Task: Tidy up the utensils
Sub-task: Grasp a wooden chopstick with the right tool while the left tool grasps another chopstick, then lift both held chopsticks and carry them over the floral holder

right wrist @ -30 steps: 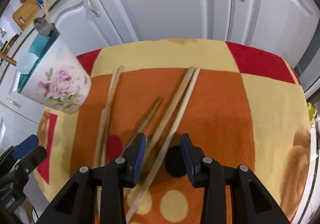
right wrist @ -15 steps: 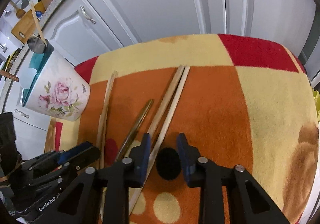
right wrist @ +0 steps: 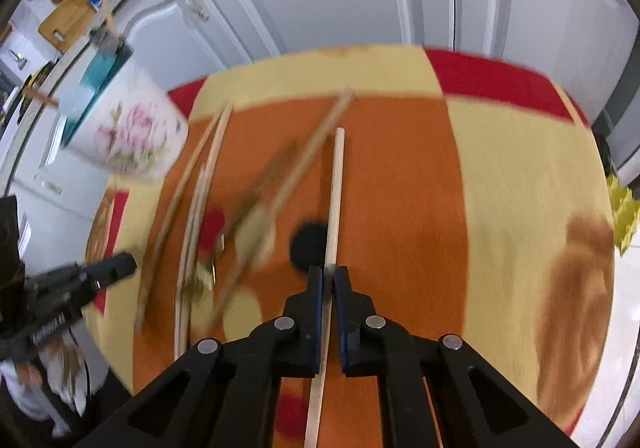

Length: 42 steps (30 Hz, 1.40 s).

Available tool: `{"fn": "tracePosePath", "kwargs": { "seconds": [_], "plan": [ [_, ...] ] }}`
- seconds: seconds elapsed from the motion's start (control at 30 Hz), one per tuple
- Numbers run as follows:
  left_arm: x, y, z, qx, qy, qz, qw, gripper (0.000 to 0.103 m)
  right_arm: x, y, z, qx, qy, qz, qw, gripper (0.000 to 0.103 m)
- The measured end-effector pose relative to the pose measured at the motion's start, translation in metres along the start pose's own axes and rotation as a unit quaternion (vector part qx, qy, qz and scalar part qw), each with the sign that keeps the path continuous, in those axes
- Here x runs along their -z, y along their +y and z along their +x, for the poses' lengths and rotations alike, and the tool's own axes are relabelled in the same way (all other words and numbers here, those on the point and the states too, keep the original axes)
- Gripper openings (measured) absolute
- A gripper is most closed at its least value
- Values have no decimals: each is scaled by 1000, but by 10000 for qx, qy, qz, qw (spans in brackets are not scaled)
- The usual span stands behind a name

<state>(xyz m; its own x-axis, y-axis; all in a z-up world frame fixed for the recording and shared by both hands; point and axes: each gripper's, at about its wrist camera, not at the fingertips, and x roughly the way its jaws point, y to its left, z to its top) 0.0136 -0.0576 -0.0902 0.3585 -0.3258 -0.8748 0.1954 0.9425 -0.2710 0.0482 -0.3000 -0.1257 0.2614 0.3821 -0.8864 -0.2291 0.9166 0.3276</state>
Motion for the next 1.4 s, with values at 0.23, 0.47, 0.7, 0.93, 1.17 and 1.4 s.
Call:
{"fn": "tracePosePath", "kwargs": {
  "seconds": [0.23, 0.47, 0.7, 0.93, 1.17, 1.4],
  "plan": [
    [-8, 5, -4, -37, -245, -316, 9992, 28, 15, -13, -11, -173, 72, 331, 9993, 21],
    [-28, -2, 29, -343, -124, -258, 9990, 31, -3, -5, -11, -31, -155, 390, 9991, 31],
    [-5, 2, 22, -358, 151, -147, 9991, 6, -25, 6, 11, 343, -130, 92, 9993, 31],
    [41, 1, -2, -229, 552, 171, 9981, 8, -21, 9, 8, 306, -54, -44, 9995, 31],
    [-1, -8, 0, -430, 92, 382, 9983, 37, -27, 5, 12, 297, -19, -63, 9995, 31],
    [-44, -17, 39, -767, 83, 610, 9951, 37, -34, 6, 17, 431, -132, -374, 9983, 11]
  ]
}}
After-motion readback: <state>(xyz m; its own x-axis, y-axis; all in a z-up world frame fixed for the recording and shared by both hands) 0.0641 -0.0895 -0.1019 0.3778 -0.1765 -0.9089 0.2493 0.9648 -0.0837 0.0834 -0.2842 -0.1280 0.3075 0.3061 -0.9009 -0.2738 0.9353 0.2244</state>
